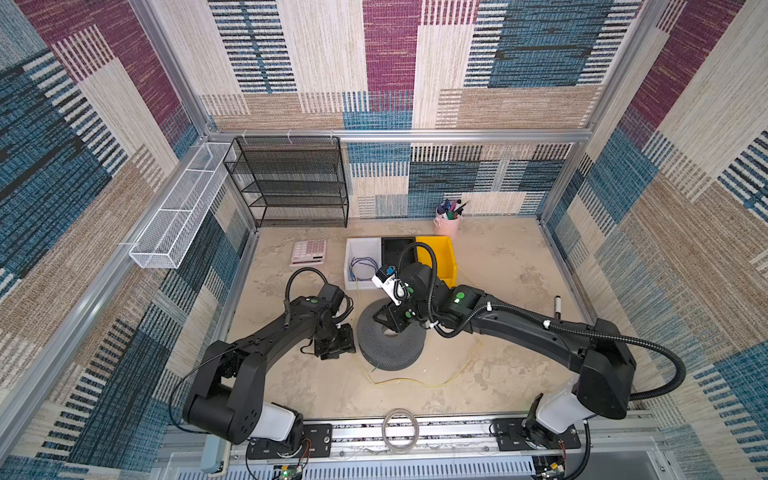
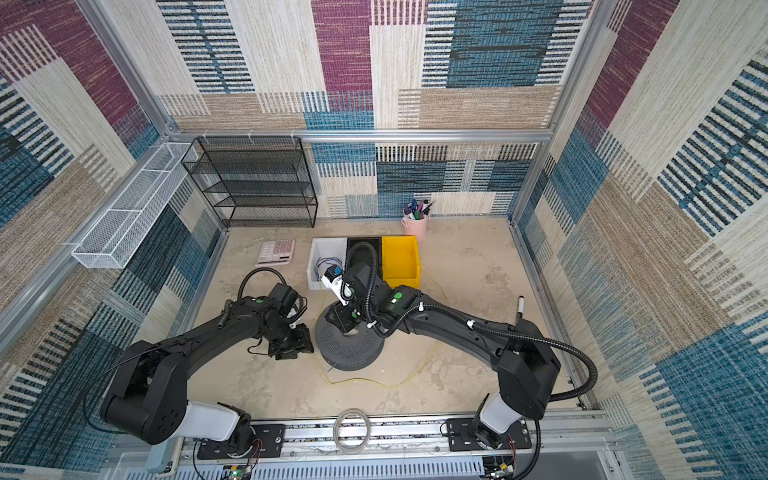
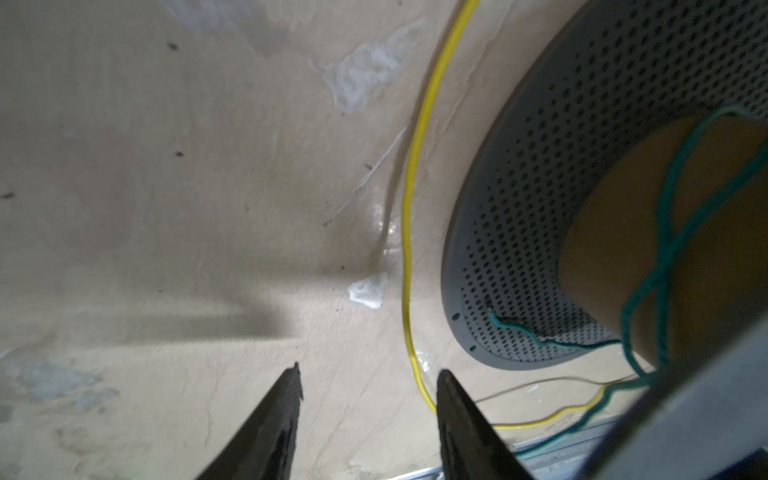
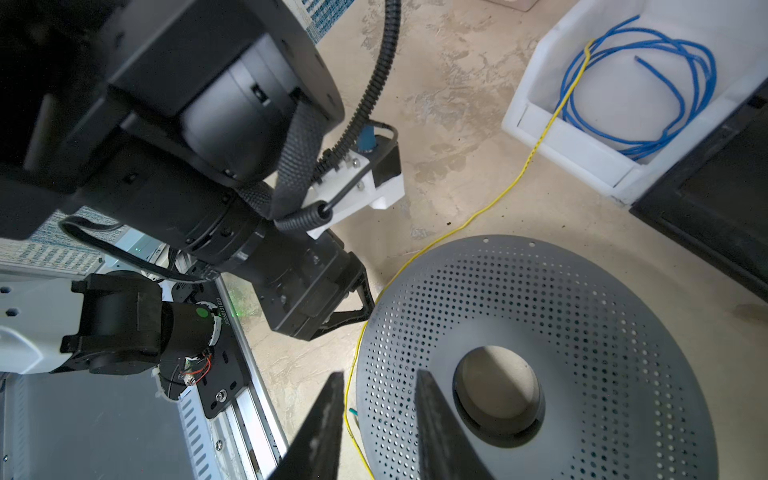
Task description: Wrap the cables
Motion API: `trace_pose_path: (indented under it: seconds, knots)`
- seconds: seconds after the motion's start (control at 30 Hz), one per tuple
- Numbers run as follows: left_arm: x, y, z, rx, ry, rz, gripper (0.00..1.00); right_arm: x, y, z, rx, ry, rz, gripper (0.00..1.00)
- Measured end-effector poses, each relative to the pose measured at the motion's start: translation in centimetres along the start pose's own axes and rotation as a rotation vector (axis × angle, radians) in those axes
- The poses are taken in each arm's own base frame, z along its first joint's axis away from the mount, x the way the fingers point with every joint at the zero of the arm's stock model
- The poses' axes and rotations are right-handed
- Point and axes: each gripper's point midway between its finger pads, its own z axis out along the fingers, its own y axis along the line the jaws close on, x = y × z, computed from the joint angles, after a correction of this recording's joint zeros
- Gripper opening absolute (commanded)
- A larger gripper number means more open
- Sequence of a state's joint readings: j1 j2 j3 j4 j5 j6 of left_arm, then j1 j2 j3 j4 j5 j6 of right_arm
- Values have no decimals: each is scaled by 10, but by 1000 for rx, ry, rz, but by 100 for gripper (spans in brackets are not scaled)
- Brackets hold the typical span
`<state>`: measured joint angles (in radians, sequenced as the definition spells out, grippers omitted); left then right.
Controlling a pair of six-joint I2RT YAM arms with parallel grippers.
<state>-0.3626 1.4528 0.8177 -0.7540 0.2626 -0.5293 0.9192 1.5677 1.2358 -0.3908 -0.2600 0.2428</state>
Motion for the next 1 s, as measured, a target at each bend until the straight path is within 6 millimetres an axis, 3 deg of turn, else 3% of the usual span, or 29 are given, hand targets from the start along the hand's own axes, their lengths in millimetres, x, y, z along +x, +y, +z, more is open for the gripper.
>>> trace_pose_path:
  seconds: [0.17, 0.37, 0.53, 0.7, 1.0]
  knots:
    - [-4, -3, 4, -6, 6, 5, 55, 4, -1, -2, 0, -9, 5, 33]
    - [-1, 5, 18, -55, 39, -4, 35, 2, 0, -7, 0, -32, 4, 33]
    - [1, 11, 21, -73, 34, -38, 24, -3, 3, -14, -9, -62, -2, 33]
    - [5, 14, 21, -66, 20, -77, 2, -1, 3, -17, -12, -70, -4, 33]
    - [15, 17, 14, -29, -41, -181, 0, -1, 10, -23, -42, -83, -22, 33]
